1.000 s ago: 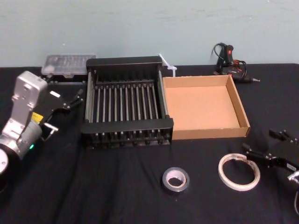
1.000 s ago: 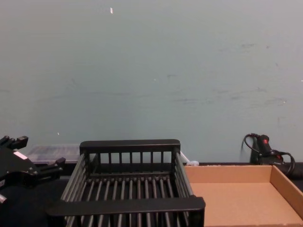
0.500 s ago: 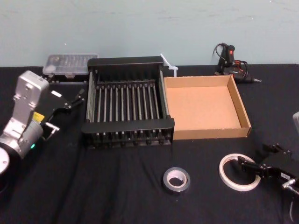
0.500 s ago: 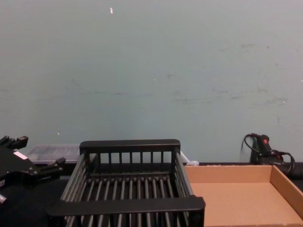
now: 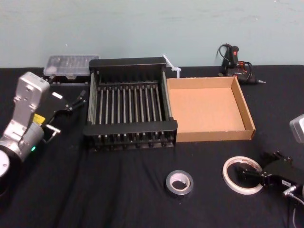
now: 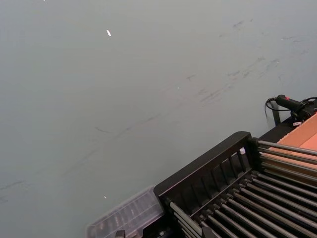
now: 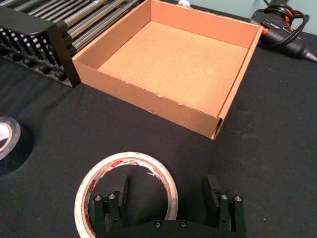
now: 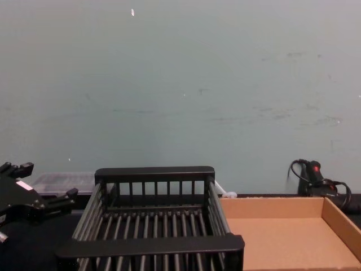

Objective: Pick up the white tape and place it into the black box , Pick up the silver tape and place it into the brown box.

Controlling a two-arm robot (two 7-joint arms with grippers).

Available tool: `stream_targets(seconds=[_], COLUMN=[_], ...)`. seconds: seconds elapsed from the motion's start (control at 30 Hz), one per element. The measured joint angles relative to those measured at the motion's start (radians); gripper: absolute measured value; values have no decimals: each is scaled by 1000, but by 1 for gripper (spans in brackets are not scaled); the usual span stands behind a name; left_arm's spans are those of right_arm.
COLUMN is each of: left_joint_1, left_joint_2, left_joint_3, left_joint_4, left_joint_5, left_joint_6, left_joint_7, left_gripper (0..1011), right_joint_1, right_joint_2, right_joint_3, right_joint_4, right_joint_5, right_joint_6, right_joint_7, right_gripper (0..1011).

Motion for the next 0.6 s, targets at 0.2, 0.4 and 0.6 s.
stream_targets(seconds=[0.2,0.4,0.6], left_joint_1=[0,0,0], left_joint_2=[0,0,0], left_joint_3=[0,0,0], left_joint_4=[0,0,0], left_joint_5=[0,0,0], left_joint_6=[0,0,0], left_joint_7=[0,0,0], left_gripper=[1001,1001,1001], right_joint_1=[3,4,4], right_joint_2=[-7,-13,-20], right_joint_3=[0,3,6], right_joint_4=[5,10,12], right_joint_5=[-18,-36,-49], right_joint_6=[5,6,11], right_joint_7=[14,27,35], right_gripper=[1002,1002,1002])
